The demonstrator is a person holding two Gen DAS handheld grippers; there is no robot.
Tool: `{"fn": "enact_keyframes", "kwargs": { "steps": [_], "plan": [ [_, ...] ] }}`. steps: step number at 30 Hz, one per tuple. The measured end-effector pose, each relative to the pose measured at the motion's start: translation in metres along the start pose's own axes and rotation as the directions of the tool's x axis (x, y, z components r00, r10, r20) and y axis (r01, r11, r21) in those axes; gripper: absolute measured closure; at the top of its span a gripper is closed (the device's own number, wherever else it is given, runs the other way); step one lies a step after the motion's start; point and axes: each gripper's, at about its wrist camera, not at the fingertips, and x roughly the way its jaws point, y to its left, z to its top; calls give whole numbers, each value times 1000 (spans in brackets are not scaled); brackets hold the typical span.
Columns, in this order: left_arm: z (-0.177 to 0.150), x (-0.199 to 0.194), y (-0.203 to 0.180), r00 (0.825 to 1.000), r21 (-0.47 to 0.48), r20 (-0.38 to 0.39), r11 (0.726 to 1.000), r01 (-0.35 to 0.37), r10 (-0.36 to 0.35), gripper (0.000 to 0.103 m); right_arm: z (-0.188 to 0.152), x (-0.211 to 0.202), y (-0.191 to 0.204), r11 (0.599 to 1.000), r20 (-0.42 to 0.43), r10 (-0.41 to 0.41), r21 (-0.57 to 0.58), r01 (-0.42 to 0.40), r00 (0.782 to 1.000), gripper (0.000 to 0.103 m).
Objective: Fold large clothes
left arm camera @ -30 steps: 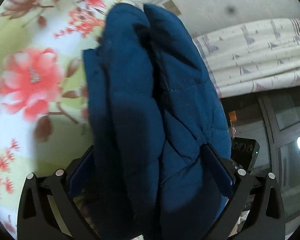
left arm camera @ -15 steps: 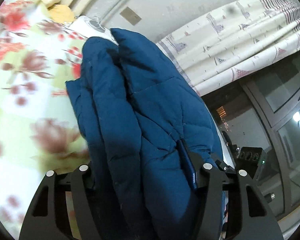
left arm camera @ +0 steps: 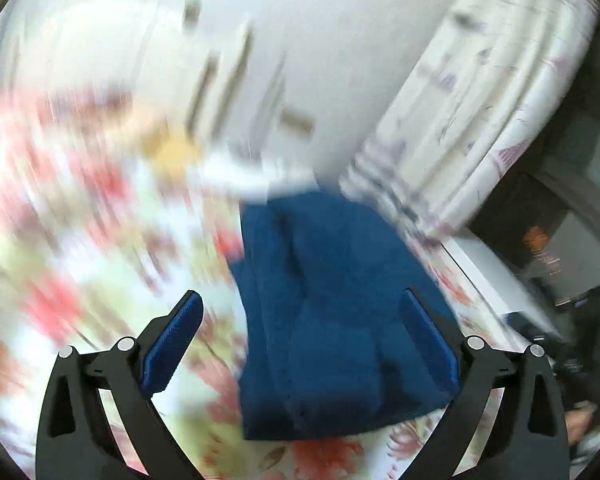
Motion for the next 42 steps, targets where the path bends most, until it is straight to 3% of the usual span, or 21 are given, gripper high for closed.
{"fn": "enact_keyframes", "kwargs": {
  "steps": [1,3,6,9,12,19,24,42],
  "plan": [
    [8,-22,-21,996,70,85,997,-44,38,4,6,-15,7,999,40,-14,-32,16,999,4],
    [18,-56,-62,971,192,222,972,-134,90,4,18,-47,27,992,141,-65,-96,79,988,3],
    [23,-82,-103,948,257,280,940,-226,151,4,27,-75,50,969,210,-150,-164,186,966,3],
    [16,-93,-120,935,228,275,930,-289,223,4,26,-82,60,944,187,-226,-199,262,956,3],
    [7,-99,-120,938,194,250,937,-291,240,4,18,-83,60,941,127,-258,-190,278,958,3],
    [-3,-103,-120,941,204,211,930,-306,264,4,-6,-89,71,951,38,-238,-193,241,971,3],
    [-10,-106,-116,947,196,186,934,-297,262,4,-8,-90,80,952,21,-234,-200,233,972,3],
    [-20,-97,-103,942,194,145,925,-327,302,4,-16,-74,96,946,-23,-238,-232,227,971,3]
  ]
}}
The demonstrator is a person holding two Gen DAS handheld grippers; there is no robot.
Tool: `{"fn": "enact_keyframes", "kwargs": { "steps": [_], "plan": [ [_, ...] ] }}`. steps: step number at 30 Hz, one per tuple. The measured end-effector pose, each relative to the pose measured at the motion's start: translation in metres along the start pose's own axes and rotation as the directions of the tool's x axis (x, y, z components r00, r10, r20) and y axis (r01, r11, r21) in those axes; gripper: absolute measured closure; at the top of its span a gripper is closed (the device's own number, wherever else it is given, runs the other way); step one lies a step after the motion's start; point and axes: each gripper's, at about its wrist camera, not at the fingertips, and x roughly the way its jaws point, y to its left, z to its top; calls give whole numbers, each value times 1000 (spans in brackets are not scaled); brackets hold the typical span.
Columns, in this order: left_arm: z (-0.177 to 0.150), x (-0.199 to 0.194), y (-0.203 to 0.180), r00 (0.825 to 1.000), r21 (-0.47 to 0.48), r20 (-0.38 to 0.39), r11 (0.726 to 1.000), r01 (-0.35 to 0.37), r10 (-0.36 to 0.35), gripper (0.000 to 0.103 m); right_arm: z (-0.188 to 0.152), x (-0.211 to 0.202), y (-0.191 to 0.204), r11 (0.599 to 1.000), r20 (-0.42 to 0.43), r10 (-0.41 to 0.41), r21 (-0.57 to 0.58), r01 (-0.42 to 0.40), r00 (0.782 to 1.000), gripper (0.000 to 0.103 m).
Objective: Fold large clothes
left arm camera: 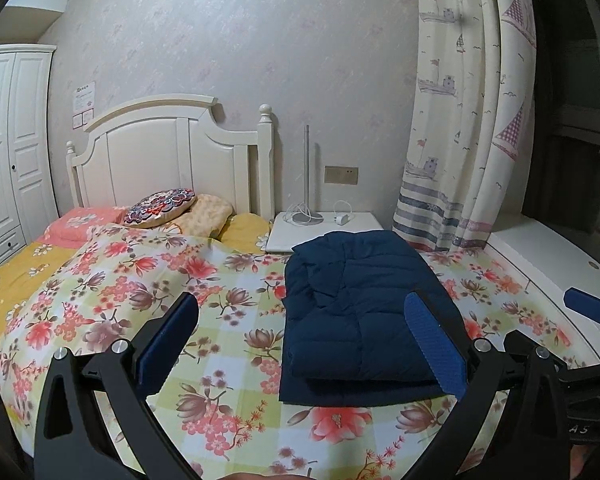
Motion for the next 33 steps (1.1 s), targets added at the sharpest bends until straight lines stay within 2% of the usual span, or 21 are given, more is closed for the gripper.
{"fn": "enact_keyframes", "kwargs": {
  "steps": [33],
  "plan": [
    [-2,0,2,1000,10,-3,1000,-2,2,4,-2,-2,2,1000,-1,1,5,-1,1000,3]
  ]
}}
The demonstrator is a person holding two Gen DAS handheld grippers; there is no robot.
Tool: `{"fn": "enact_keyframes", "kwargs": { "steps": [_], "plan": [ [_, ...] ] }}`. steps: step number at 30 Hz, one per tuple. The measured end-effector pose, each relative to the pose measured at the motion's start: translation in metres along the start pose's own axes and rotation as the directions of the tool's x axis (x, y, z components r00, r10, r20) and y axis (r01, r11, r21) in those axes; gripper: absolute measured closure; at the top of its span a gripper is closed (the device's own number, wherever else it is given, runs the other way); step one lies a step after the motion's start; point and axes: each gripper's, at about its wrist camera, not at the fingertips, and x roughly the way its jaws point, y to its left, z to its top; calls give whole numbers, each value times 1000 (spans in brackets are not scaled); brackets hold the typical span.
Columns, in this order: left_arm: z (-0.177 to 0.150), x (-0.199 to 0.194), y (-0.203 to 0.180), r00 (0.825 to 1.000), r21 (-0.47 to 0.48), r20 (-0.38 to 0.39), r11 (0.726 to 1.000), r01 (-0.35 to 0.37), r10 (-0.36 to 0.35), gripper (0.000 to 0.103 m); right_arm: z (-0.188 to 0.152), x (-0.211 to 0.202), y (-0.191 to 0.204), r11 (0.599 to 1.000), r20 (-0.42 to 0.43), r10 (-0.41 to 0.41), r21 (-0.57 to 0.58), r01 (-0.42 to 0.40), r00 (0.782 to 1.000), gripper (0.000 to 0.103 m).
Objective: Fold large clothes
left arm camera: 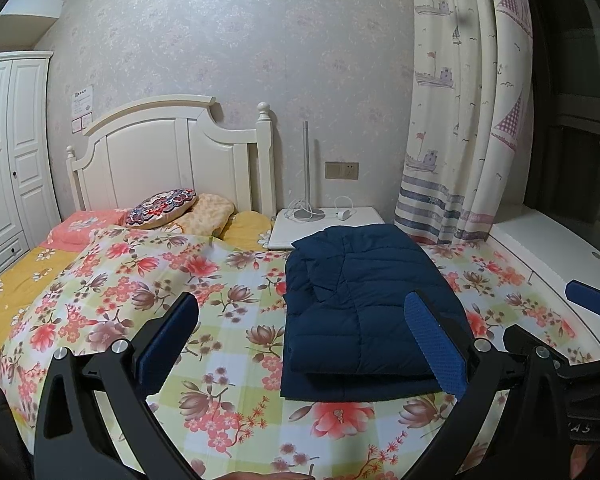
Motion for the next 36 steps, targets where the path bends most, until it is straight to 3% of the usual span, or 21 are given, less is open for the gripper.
{"fn": "enact_keyframes", "kwargs": {
  "steps": [36],
  "plan": [
    [-3,-7,20,1000,15,1,1000,1,-1,4,-1,0,3,1000,1,5,-4,-5,1000,3]
  ]
}}
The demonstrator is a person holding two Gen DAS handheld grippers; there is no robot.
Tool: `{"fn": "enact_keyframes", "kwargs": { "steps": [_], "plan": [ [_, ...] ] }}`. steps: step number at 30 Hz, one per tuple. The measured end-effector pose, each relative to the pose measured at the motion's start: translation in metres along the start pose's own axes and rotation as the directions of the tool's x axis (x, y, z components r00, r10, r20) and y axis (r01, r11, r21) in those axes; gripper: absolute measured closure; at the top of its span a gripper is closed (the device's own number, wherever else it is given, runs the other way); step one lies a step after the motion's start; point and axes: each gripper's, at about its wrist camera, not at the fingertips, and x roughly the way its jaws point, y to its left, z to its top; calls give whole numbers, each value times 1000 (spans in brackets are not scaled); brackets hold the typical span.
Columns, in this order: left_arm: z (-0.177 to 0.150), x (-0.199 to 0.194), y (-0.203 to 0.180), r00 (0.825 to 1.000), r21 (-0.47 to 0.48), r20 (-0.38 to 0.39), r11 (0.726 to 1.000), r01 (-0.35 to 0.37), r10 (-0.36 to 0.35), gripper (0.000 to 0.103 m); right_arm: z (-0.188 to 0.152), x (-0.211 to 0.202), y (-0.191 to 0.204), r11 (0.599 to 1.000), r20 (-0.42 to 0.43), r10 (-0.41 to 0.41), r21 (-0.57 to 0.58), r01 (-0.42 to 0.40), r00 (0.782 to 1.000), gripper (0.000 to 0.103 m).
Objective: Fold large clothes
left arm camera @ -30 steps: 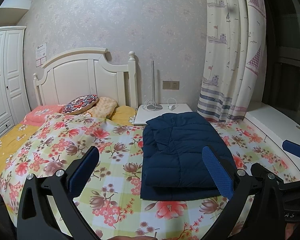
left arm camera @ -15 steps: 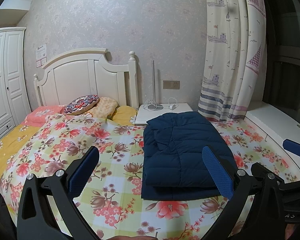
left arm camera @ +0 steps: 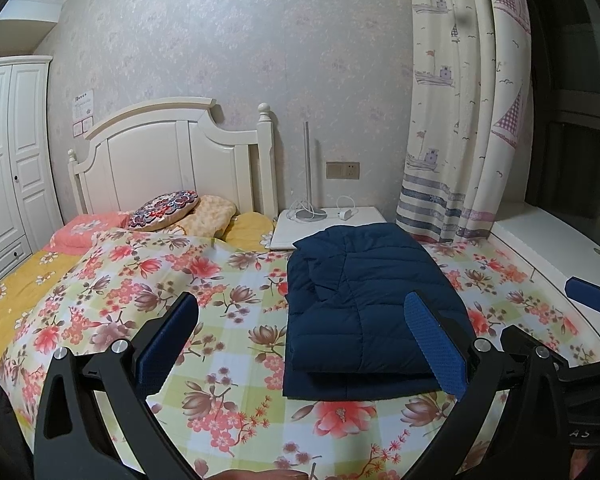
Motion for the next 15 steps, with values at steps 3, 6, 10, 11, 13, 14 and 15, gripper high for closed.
{"fn": "enact_keyframes", "kwargs": {
  "steps": [3,6,10,11,13,14,15],
  "plan": [
    [0,1,0,1000,2,-2,1000,2,-2,4,-1,0,0,1000,-2,2,-1,-2,1000,3],
    [-1,4,4,1000,3,-7,1000,9,-9,4,-2,1,1,1000,-6,6,-5,-6,1000,3],
    [-8,12,8,999,12,-27,1000,24,-23,4,-5,10,-1,1000,-23,17,-9,-17,1000,3],
    [-10,17,8,999,26,-41,999,25,-24,4,-7,14,-1,1000,-32,21,-8,-21,999,3],
    [-16,30,9,996,42,-63,997,60,-57,4,-10,27,-4,999,-57,32,-2,-32,998,3],
    [-18,38,12,994,48,-84,996,80,-76,4,-12,34,-7,999,-67,39,-1,-39,997,3],
    [-19,47,15,990,51,-107,994,95,-89,4,-12,38,-11,999,-69,42,2,-42,997,3]
  ]
}}
